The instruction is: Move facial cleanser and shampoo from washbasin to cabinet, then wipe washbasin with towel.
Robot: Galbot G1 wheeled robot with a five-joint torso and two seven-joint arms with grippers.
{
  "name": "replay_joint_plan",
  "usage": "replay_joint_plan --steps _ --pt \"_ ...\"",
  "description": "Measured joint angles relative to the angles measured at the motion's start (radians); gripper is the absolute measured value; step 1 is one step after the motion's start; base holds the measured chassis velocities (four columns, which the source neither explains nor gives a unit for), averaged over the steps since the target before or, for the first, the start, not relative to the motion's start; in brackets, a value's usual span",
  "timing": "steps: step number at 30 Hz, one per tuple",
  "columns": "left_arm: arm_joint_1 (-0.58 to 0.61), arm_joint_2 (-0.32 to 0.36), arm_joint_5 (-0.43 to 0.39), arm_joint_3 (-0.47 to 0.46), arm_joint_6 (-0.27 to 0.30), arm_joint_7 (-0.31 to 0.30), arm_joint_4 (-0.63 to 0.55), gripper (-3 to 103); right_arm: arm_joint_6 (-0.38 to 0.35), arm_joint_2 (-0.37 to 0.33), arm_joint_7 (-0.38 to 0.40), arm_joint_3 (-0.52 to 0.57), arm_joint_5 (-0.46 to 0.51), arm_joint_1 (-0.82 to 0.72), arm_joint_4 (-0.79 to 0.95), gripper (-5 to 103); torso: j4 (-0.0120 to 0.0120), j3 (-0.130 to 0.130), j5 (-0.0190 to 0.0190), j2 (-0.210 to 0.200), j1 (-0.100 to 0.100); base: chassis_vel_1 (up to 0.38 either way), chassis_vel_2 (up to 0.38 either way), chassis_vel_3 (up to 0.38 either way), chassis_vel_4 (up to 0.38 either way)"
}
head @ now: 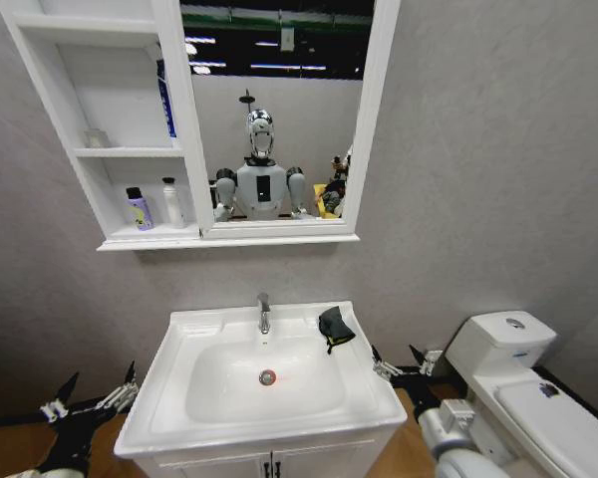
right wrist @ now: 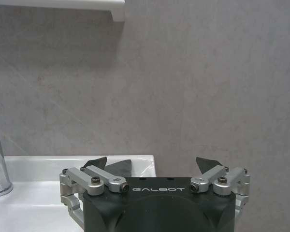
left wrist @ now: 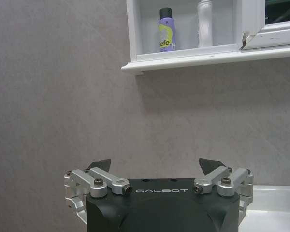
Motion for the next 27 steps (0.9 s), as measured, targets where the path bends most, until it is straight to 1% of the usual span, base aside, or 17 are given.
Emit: replay_joint_plan --steps 1,2,3,5,6,7,8,9,11,14,16,17,18,19,20,22,27 --pt "0.0 0.0 0.0 0.0 0.0 0.0 0.0 100 -0.036 -0.039 -0.012 -0.027 0.066 0.074 -0.068 100 -0.0002 0.0 -0.0001 0.0 0.0 0.0 0.0 0.0 0.0" --pt "0.0 0.0 0.0 0.0 0.0 0.0 0.0 100 -0.036 -0.039 -0.012 -0.027 0.066 0.074 -0.068 100 -0.0002 0.0 -0.0001 0.0 0.0 0.0 0.0 0.0 0.0" --pt "0.0 0.0 0.0 0.0 0.0 0.001 0.0 100 -0.053 -0.062 -0.025 -0.042 0.096 0.114 -0.108 100 -0.0001 0.0 0.0001 0.0 0.0 0.0 0.0 0.0 0.0" --pt "0.0 0.0 0.0 0.0 0.0 0.0 0.0 100 -0.082 -0.135 -0.081 -0.089 0.144 0.235 -0.229 100 0.0003 0.0 0.0 0.0 0.0 0.0 0.0 0.0 0.0" --pt "0.0 0.0 0.0 0.0 0.0 0.0 0.0 100 -0.082 -0.135 -0.081 -0.089 0.144 0.235 -0.229 100 0.0003 0.0 0.0 0.0 0.0 0.0 0.0 0.0 0.0" --pt "0.0 0.0 0.0 0.0 0.0 0.001 0.0 100 -0.086 -0.163 -0.108 -0.114 0.146 0.289 -0.29 100 -0.0001 0.0 -0.0005 0.0 0.0 0.0 0.0 0.0 0.0" --pt "0.0 0.0 0.0 0.0 0.0 0.0 0.0 100 -0.09 -0.185 -0.134 -0.143 0.148 0.34 -0.352 100 -0.0001 0.0 -0.0001 0.0 0.0 0.0 0.0 0.0 0.0" --pt "0.0 0.0 0.0 0.0 0.0 0.0 0.0 100 -0.09 -0.185 -0.134 -0.143 0.148 0.34 -0.352 100 -0.0001 0.0 -0.0001 0.0 0.0 0.0 0.0 0.0 0.0" --pt "0.0 0.0 0.0 0.0 0.0 0.0 0.0 100 -0.095 -0.203 -0.171 -0.205 0.143 0.432 -0.47 100 -0.0005 0.0 -0.0001 0.0 0.0 0.0 0.0 0.0 0.0" --pt "0.0 0.0 0.0 0.0 0.0 0.0 0.0 100 -0.095 -0.203 -0.183 -0.238 0.136 0.474 -0.52 100 -0.0004 0.0 0.0 0.0 0.0 0.0 0.0 0.0 0.0" --pt "0.0 0.0 0.0 0.0 0.0 0.0 0.0 100 -0.095 -0.189 -0.207 -0.304 0.113 0.561 -0.616 100 -0.0003 0.0 0.0001 0.0 0.0 0.0 0.0 0.0 0.0" --pt "0.0 0.0 0.0 0.0 0.0 0.0 0.0 100 -0.095 -0.189 -0.207 -0.304 0.113 0.561 -0.616 100 -0.0003 0.0 0.0001 0.0 0.0 0.0 0.0 0.0 0.0" --pt "0.0 0.0 0.0 0.0 0.0 0.0 0.0 100 -0.092 -0.175 -0.227 -0.337 0.077 0.612 -0.663 100 0.0 0.0 -0.0002 0.0 0.0 0.0 0.0 0.0 0.0" --pt "0.0 0.0 0.0 0.0 0.0 0.0 0.0 100 -0.089 -0.167 -0.236 -0.351 0.062 0.635 -0.685 100 0.0 0.0 -0.0005 0.0 0.0 0.0 0.0 0.0 0.0" --pt "0.0 0.0 0.0 0.0 0.0 0.0 0.0 100 -0.089 -0.167 -0.236 -0.351 0.062 0.635 -0.685 100 0.0 0.0 -0.0005 0.0 0.0 0.0 0.0 0.0 0.0" --pt "0.0 0.0 0.0 0.0 0.0 0.0 0.0 100 -0.091 -0.13 -0.243 -0.398 0.033 0.706 -0.762 100 0.0001 0.0 -0.0004 0.0 0.0 0.0 0.0 0.0 0.0" --pt "0.0 0.0 0.0 0.0 0.0 0.0 0.0 100 -0.108 -0.103 -0.224 -0.426 -0.007 0.738 -0.813 100 -0.0001 0.0 -0.0003 0.0 0.0 0.0 0.0 0.0 0.0"
